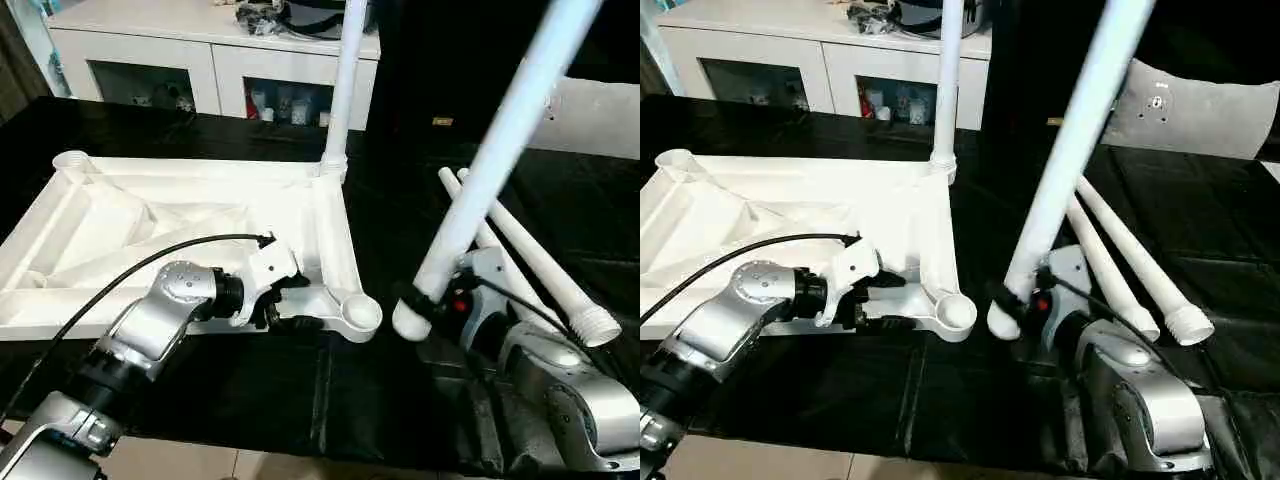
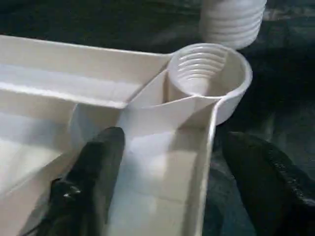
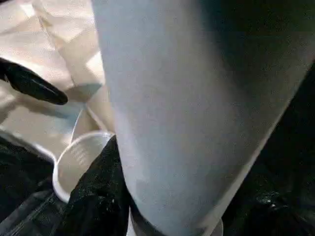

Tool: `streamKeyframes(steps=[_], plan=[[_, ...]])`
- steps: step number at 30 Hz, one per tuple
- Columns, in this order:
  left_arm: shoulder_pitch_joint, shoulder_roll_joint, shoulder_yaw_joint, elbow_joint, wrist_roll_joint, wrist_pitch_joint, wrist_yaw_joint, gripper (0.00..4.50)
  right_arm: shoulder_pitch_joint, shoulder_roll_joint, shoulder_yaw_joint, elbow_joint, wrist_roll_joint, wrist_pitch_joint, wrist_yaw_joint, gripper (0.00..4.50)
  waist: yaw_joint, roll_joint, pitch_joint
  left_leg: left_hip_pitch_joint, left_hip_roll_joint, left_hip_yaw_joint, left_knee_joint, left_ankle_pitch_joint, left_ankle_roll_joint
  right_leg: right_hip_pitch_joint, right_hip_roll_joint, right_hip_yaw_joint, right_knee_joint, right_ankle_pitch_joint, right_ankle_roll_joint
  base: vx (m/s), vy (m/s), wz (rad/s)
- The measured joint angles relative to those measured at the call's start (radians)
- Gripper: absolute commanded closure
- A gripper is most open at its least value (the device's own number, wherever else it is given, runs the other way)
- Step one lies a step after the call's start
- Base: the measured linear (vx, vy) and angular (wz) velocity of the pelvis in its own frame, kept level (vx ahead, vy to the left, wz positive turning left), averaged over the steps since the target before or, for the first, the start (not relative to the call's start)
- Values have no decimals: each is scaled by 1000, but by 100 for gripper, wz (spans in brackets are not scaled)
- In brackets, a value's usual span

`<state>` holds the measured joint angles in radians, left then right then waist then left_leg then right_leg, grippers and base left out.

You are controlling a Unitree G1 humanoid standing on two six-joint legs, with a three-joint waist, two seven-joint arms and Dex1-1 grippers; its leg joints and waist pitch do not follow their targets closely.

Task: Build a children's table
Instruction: Insert table leg to table base

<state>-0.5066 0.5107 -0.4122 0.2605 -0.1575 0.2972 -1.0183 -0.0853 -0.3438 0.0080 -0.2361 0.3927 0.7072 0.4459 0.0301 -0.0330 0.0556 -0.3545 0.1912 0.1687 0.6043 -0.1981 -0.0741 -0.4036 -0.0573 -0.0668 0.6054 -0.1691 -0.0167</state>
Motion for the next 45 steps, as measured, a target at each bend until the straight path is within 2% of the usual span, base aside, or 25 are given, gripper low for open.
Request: streamKeyframes(steps=[3, 7, 20, 21, 25, 28, 32, 33, 36, 37, 40, 41, 45], plan=[[0, 11, 0, -2, -4, 12, -32, 141, 7, -14, 0, -7, 6, 11, 3, 259, 0, 3, 1, 0, 0, 0, 0, 0, 0, 0, 0, 0, 0, 0, 0, 0, 0, 0], [6, 19, -1, -22, -4, 22, -51, 187, 7, 1, -7, -8, 12, -35, 19, 259, 0, 6, 2, 1, 0, 0, 0, 0, 0, 0, 0, 0, 0, 0, -1, 0, 0, 0], [11, 22, -11, -8, 42, -2, -70, 276, -5, 14, -1, -6, 28, -63, 59, 259, -3, 6, 2, 2, 0, 0, 0, 0, 0, 1, 0, 0, 0, 0, -1, 0, 0, 0], [11, 26, -17, -8, 47, -4, -70, 297, -6, 13, -1, -5, 28, -68, 62, 259, -3, 6, 2, 2, 0, 0, -1, 0, 0, 1, 0, 0, 0, 0, -1, 0, 0, 0], [11, 37, -26, -8, 71, -26, -86, 318, -17, 17, 7, 1, 24, -126, 89, 259, -2, 6, 2, 2, 0, 0, -1, 0, 0, 1, 0, 0, 0, 0, -1, 0, 0, 0], [11, 38, -26, -8, 75, -33, -93, 353, -37, 20, 22, 1, 22, -155, 98, 259, 0, 6, 2, 2, 0, 0, -1, 0, 0, 1, 0, 0, 0, 0, -1, 0, 0, 0], [11, 40, -25, -7, 77, -39, -98, 363, -54, 28, 25, 2, 59, -121, 143, 259, 0, 6, 2, 2, 0, 0, -1, 0, 0, 1, 0, 0, 0, 0, -1, 0, 0, 0], [11, 40, -25, -6, 77, -40, -101, 390, -60, 26, 26, 2, 74, -111, 158, 259, 0, 6, 2, 2, 0, 1, -1, 0, 0, 1, 0, 0, 0, 0, -1, 0, 0, 0], [7, 40, -22, 2, 78, -41, -104, 401, -76, 12, 43, 2, 105, -84, 205, 259, 0, 6, 2, 2, 0, 1, -1, 0, 0, 1, 0, 0, 0, 0, -1, 0, 0, 0], [7, 40, -20, 3, 78, -41, -108, 420, -77, 6, 53, 5, 111, -76, 220, 259, 1, 6, 2, 2, 0, 1, -1, 0, 0, 1, 0, 0, 0, 0, -1, 0, 0, 0], [7, 40, -17, 8, 78, -44, -118, 430, -91, -9, 85, 22, 110, -67, 251, 259, -2, 6, 2, 2, 0, 1, -1, 0, 0, 1, 0, 0, 0, 0, -1, 0, 0, 0], [7, 39, -17, 8, 78, -45, -124, 444, -97, -9, 88, 25, 108, -66, 254, 259, -2, 6, 2, 2, 0, 1, -1, 0, 0, 1, 0, 0, 0, 0, -1, 0, 0, 0], [7, 40, -24, 6, 84, -62, -137, 450, -136, -10, 101, 56, 85, -66, 260, 259, -4, 6, 1, 2, 0, 1, -1, 0, 0, 1, 0, 1, 0, 0, -1, 0, 0, 0]])
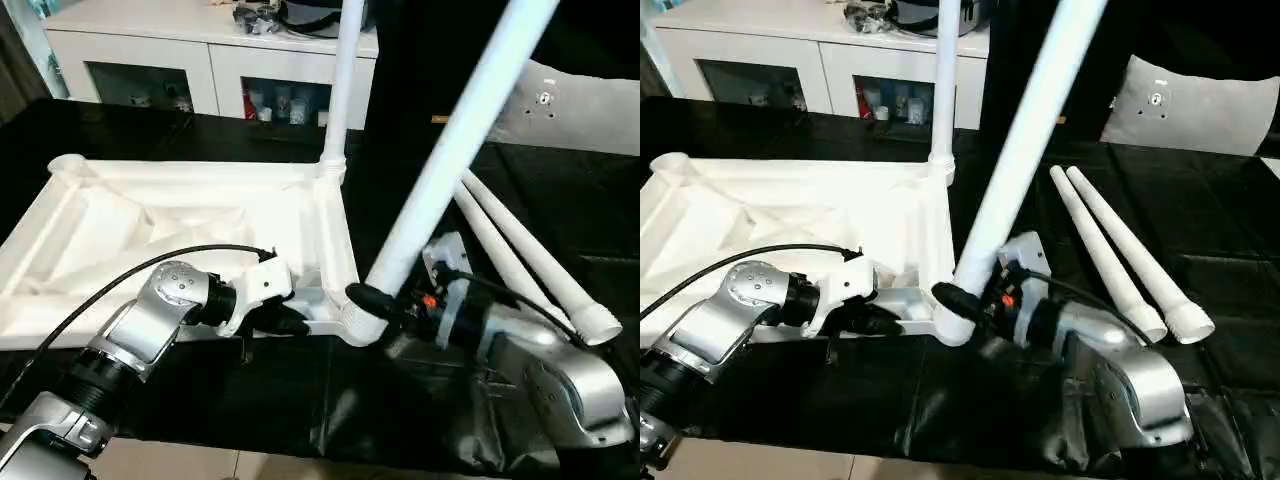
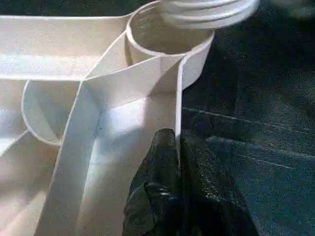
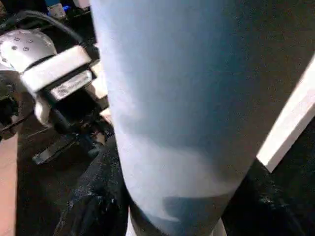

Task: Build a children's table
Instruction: Insert table leg to table base

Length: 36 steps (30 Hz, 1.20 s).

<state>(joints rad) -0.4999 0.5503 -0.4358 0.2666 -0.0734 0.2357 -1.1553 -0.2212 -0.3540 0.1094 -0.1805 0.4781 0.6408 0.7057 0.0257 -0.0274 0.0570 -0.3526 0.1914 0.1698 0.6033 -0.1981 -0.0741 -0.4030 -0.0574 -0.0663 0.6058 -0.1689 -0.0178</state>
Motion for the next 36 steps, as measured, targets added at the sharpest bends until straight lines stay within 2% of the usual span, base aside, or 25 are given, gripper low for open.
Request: streamKeyframes(steps=[8, 15, 19, 32, 36], plan=[[7, 22, -10, -10, 29, -58, -9, 450, -55, -42, 42, 50, -29, 4, 28, 259, -7, -3, 0, 0, 0, 0, 0, 0, 0, 0, 0, 0, 1, 0, 0, 0, 0, 0], [18, 26, -3, -19, 28, -63, -16, 450, -66, -61, 67, 57, -55, 22, 61, 259, -12, -11, -4, 1, 0, 0, -1, 0, 0, 0, 0, 0, 1, -1, 0, 0, 0, 0], [24, 32, -2, -28, 27, -65, -30, 450, -70, -60, 84, 67, -58, 4, 67, 259, -15, -12, -5, 1, 0, 0, -1, 0, 0, 0, 0, 0, 1, -2, -1, 0, 0, 0], [42, 37, -8, -66, 29, -62, -71, 450, -89, -45, 97, 123, -60, 0, 92, 259, -5, -16, -6, 1, 0, 0, -1, 0, 0, 0, 0, 0, 2, -2, -1, 0, 0, 0], [42, 28, -7, -58, 43, -83, -58, 450, -85, -47, 92, 126, -60, -2, 95, 259, 4, -16, -6, 2, 0, 0, 0, 0, 0, 0, 0, 0, 2, -1, -1, 0, 0, 0]])
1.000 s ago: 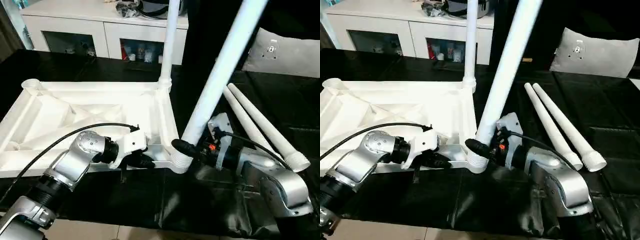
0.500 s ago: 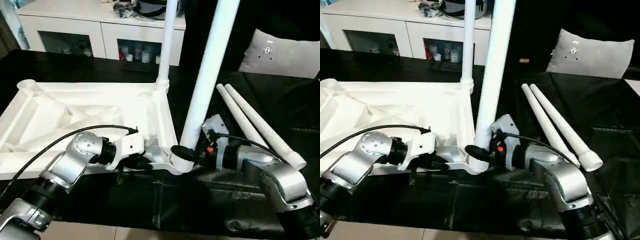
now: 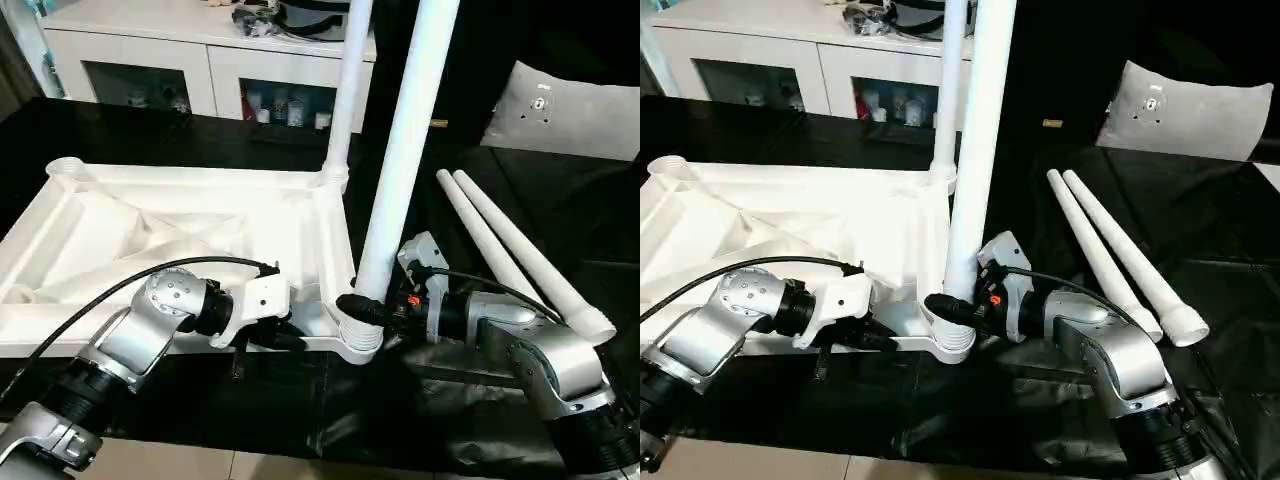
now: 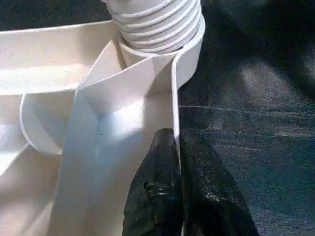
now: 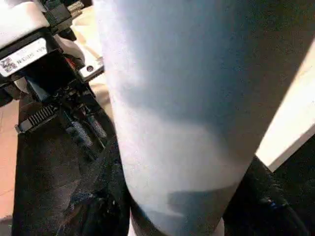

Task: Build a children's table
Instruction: Insert table leg to table base

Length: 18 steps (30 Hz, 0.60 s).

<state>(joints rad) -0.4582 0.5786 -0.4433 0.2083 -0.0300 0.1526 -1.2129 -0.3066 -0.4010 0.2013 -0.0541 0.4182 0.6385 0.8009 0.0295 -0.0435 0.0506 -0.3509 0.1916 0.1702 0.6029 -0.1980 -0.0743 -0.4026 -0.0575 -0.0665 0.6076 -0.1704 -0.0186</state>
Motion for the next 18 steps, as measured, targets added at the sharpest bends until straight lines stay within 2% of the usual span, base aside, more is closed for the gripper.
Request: streamKeyframes(steps=[3, 7, 10, 14, 18], plan=[[0, -4, 1, 5, 0, -3, 7, 450, 23, 18, -23, 7, 6, -16, -8, 259, 2, 0, 0, 1, 0, 0, 0, 0, 0, 0, 0, 0, 0, 0, 0, 0, 0, 0], [0, -5, 2, 9, -3, -1, 7, 450, 91, 105, -116, 53, 65, -64, -41, 259, 2, 2, 0, 1, 0, 0, 0, 0, 0, 1, 0, 0, 0, 0, 0, 0, 0, 0], [0, -9, 5, 14, -6, 1, 7, 450, 132, 136, -153, 76, 102, -98, -51, 259, 2, 4, 0, 1, 0, 0, 0, 0, 0, 1, 0, 0, 0, 0, 0, 0, 0, 0], [-1, -25, 6, 31, -6, 0, 9, 450, 171, 143, -159, 71, 105, -150, -52, 259, 5, 7, -2, 2, 0, -1, 0, 0, 0, 3, 0, -1, -1, 0, 0, 0, 0, 0], [-2, -35, 6, 46, -6, -6, 9, 450, 208, 137, -137, 46, 76, -210, -46, 259, 5, 15, -7, 1, -1, -1, 0, 0, 0, 4, -1, -1, -2, 0, 1, 0, 0, 0]])
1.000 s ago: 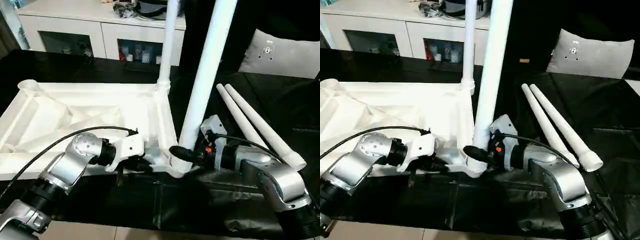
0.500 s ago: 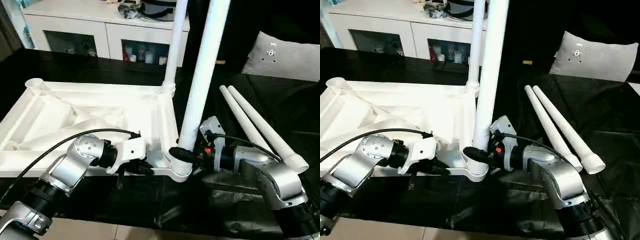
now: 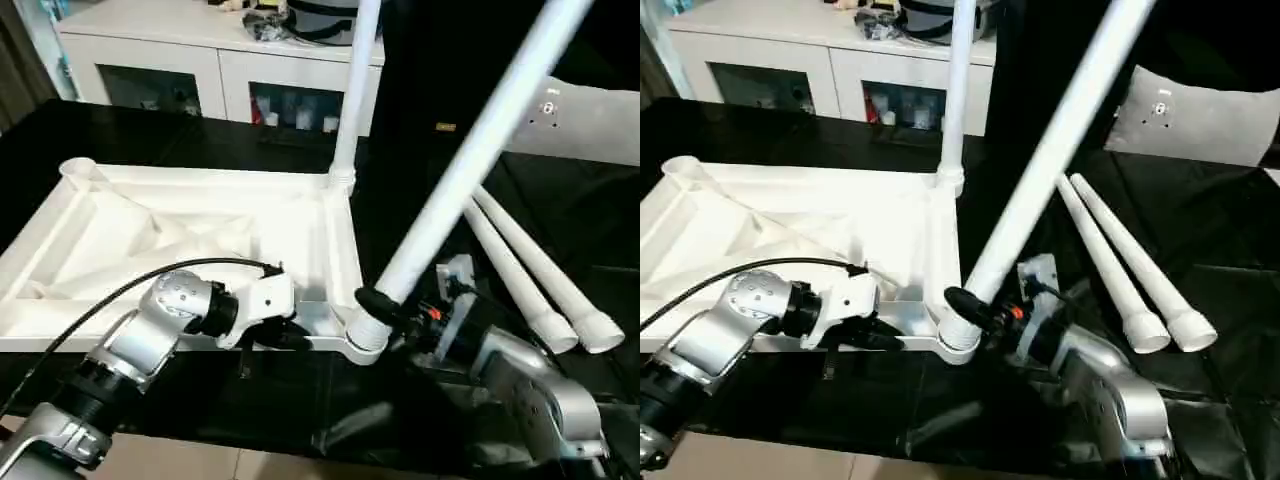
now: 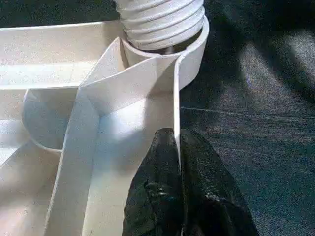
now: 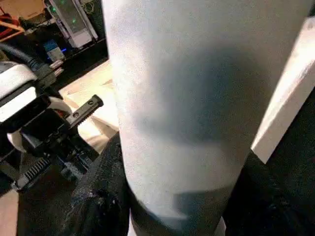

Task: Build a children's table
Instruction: Insert table leg to table base

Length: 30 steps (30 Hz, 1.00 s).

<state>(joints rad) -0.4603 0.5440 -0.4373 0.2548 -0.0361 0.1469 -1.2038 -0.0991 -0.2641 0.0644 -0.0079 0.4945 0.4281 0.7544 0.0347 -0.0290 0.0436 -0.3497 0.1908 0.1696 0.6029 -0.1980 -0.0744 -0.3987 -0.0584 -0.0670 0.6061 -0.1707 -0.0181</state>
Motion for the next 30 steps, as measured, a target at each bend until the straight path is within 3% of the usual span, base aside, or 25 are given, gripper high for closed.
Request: streamKeyframes(steps=[5, 9, 21, 25, 27, 30], plan=[[-1, -3, 0, 11, 7, -6, 5, 450, 1, -64, 79, -15, -99, -94, 20, 259, -2, 0, -2, 0, 0, 0, 0, 0, 0, 2, 0, 0, -1, 0, 1, 0, 0, 0], [-1, -4, 0, 15, 11, -10, 8, 450, -9, -71, 92, -6, -113, -114, 25, 260, -4, 3, -5, 0, 0, 0, 0, 0, 0, 2, 0, -1, -6, 0, 1, 0, 0, 0], [-5, -4, -2, 34, 23, -34, 10, 450, -94, -127, 180, 29, -209, -156, 91, 260, -12, -11, -12, 1, 0, -1, -1, 0, 0, 3, 1, -2, -10, 0, 1, 0, 0, 0], [-57, -21, -12, 125, 34, -99, 2, 450, -121, -128, 180, 58, -220, -155, 98, 260, -22, -16, -3, 0, 0, -1, -1, 0, 0, 2, 1, -2, -17, -1, 1, 0, 0, 0], [-96, -35, -21, 182, 43, -129, 1, 450, -140, -128, 179, 73, -228, -156, 96, 260, -25, -13, 6, 1, 0, -4, -3, -1, 1, 4, 0, -8, -30, -1, 1, -61, 13, 5], [-138, -47, -25, 246, 58, -170, 1, 450, -157, -123, 174, 92, -230, -161, 89, 260, -35, -3, 22, 1, 2, -13, -7, -1, 1, 19, -3, -31, -58, -1, 1, -22, 9, 1]])
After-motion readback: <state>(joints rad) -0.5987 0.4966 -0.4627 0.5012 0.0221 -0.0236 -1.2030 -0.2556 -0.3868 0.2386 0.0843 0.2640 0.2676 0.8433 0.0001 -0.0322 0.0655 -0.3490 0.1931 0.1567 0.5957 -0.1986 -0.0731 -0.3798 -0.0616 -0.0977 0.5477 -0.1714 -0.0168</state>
